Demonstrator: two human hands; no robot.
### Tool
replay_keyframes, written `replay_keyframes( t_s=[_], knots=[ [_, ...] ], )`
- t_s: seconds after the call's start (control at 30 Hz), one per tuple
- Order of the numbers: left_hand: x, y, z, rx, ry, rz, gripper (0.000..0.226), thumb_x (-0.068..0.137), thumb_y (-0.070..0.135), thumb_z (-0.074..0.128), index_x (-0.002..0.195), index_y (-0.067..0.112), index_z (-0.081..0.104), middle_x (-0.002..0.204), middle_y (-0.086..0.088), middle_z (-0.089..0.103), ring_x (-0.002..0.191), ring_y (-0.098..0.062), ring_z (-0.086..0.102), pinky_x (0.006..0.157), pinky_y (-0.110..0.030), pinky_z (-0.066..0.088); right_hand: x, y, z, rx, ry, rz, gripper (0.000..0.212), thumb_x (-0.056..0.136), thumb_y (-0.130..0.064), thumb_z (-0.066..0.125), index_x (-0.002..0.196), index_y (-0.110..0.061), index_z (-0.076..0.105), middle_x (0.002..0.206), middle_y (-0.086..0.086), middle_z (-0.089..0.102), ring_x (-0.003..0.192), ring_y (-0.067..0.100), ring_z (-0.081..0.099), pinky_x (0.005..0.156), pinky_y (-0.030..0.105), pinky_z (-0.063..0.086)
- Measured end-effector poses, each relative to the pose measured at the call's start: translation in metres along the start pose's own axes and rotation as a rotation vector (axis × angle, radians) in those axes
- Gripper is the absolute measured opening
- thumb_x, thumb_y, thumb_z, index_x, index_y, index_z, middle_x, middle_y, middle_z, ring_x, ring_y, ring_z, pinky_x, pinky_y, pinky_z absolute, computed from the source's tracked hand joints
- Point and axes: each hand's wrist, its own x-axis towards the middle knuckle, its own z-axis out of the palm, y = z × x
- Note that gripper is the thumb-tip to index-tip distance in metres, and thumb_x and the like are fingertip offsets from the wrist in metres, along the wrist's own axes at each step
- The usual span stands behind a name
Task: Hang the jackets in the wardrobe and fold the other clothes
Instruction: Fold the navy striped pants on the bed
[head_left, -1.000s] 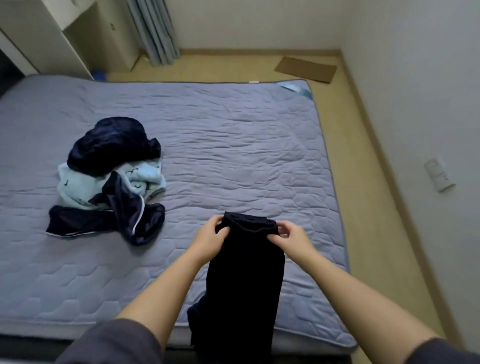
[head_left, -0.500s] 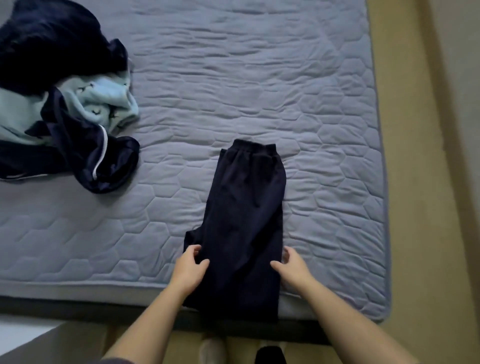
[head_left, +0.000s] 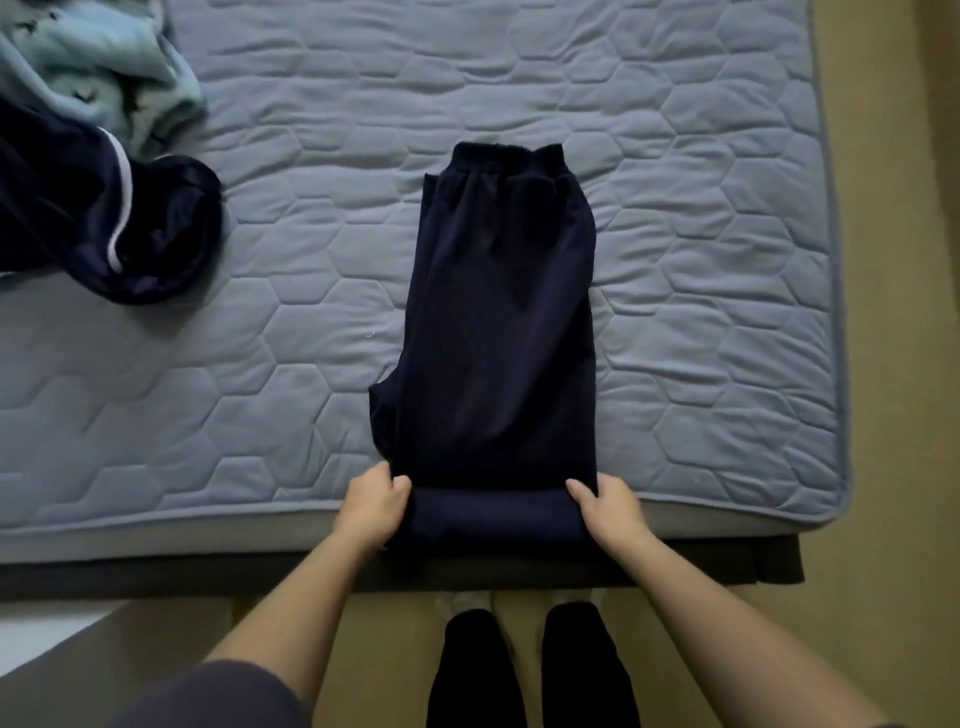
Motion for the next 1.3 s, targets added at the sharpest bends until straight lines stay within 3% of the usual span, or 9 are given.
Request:
replay_keyframes(
  t_s=[0.07, 0.2, 0.37, 0.5, 0.63, 0.77, 0.93, 1.1, 1.3],
  knots=[
    [-0.003, 0.002, -0.001, -0.054, 0.015, -0.007, 0.014, 0.092, 0.016, 0.042, 0.096, 0.003, 0.047, 0.116, -0.027, 0.056, 0.106, -0.039, 0.052, 0.077, -0.035, 0.034, -0.008, 0.001, 0.003, -0.043, 0.049, -0.035, 0.034, 0.098, -0.026, 0.049, 0.121, -0.004, 0.060, 0.118, 0.016, 0.064, 0.111, 0.033, 0.056, 0.088, 0.034, 0.042],
    [-0.019, -0.001, -0.009, -0.057, 0.508, 0.127, 0.029, 0.088, 0.032, 0.056, 0.107, 0.011, 0.049, 0.106, -0.008, 0.054, 0.095, -0.028, 0.054, 0.078, -0.041, 0.044, -0.018, -0.001, 0.000, -0.036, 0.347, -0.125, 0.019, 0.096, -0.031, 0.050, 0.096, -0.012, 0.055, 0.098, 0.006, 0.059, 0.089, 0.026, 0.057, 0.076, 0.037, 0.045],
    [-0.015, -0.010, 0.007, 0.214, 0.266, 0.154, 0.041, 0.096, 0.051, 0.036, 0.086, 0.014, 0.051, 0.086, -0.006, 0.061, 0.084, -0.032, 0.059, 0.064, -0.035, 0.042, -0.008, 0.001, 0.006, 0.113, 0.300, -0.142, 0.026, 0.097, -0.026, 0.049, 0.075, -0.013, 0.049, 0.068, -0.002, 0.054, 0.068, 0.018, 0.051, 0.062, 0.032, 0.033],
    [-0.003, -0.020, 0.008, 0.237, 0.269, 0.147, 0.044, 0.099, 0.048, 0.029, 0.095, 0.017, 0.059, 0.094, -0.010, 0.066, 0.087, -0.032, 0.060, 0.070, -0.037, 0.046, 0.001, 0.015, 0.007, 0.106, 0.370, -0.089, 0.028, 0.099, -0.021, 0.043, 0.074, -0.011, 0.047, 0.066, 0.000, 0.052, 0.067, 0.021, 0.050, 0.058, 0.033, 0.035],
    [0.003, -0.003, -0.002, 0.063, 0.491, 0.171, 0.029, 0.094, 0.045, 0.038, 0.092, 0.017, 0.044, 0.093, -0.009, 0.056, 0.090, -0.035, 0.057, 0.067, -0.038, 0.038, 0.014, -0.002, 0.002, 0.160, 0.377, -0.124, 0.017, 0.098, -0.025, 0.041, 0.087, -0.014, 0.048, 0.082, 0.003, 0.056, 0.079, 0.025, 0.053, 0.068, 0.032, 0.036],
    [0.033, 0.056, -0.031, -0.003, 0.773, 0.428, 0.034, 0.089, 0.035, 0.051, 0.108, 0.007, 0.051, 0.104, -0.015, 0.056, 0.097, -0.036, 0.053, 0.078, -0.047, 0.041, 0.051, -0.054, -0.015, 0.217, 0.488, -0.276, 0.024, 0.097, -0.035, 0.044, 0.103, -0.013, 0.052, 0.102, 0.009, 0.060, 0.093, 0.027, 0.055, 0.075, 0.032, 0.038],
    [0.086, 0.128, -0.037, 0.181, 0.697, 0.484, 0.033, 0.096, 0.045, 0.041, 0.094, 0.013, 0.047, 0.092, -0.018, 0.063, 0.084, -0.040, 0.059, 0.061, -0.040, 0.035, 0.107, -0.112, -0.034, 0.099, 0.537, -0.277, 0.030, 0.099, -0.040, 0.035, 0.091, -0.012, 0.045, 0.099, 0.016, 0.062, 0.092, 0.037, 0.056, 0.069, 0.040, 0.037],
    [0.121, 0.108, -0.052, 0.102, 0.679, 0.376, 0.036, 0.100, 0.038, 0.034, 0.080, 0.011, 0.047, 0.082, -0.024, 0.061, 0.078, -0.044, 0.057, 0.058, -0.037, 0.030, 0.126, -0.108, -0.045, 0.003, 0.565, -0.299, 0.027, 0.102, -0.034, 0.032, 0.086, -0.014, 0.041, 0.096, 0.025, 0.062, 0.089, 0.043, 0.056, 0.064, 0.038, 0.029],
    [0.130, 0.141, -0.072, -0.003, 0.711, 0.322, 0.031, 0.095, 0.045, 0.037, 0.086, 0.016, 0.046, 0.094, -0.019, 0.064, 0.087, -0.041, 0.058, 0.065, -0.037, 0.032, 0.143, -0.140, -0.071, 0.060, 0.518, -0.299, 0.039, 0.097, -0.051, 0.029, 0.083, -0.018, 0.045, 0.086, 0.006, 0.056, 0.088, 0.031, 0.054, 0.069, 0.035, 0.033]
  ],
)
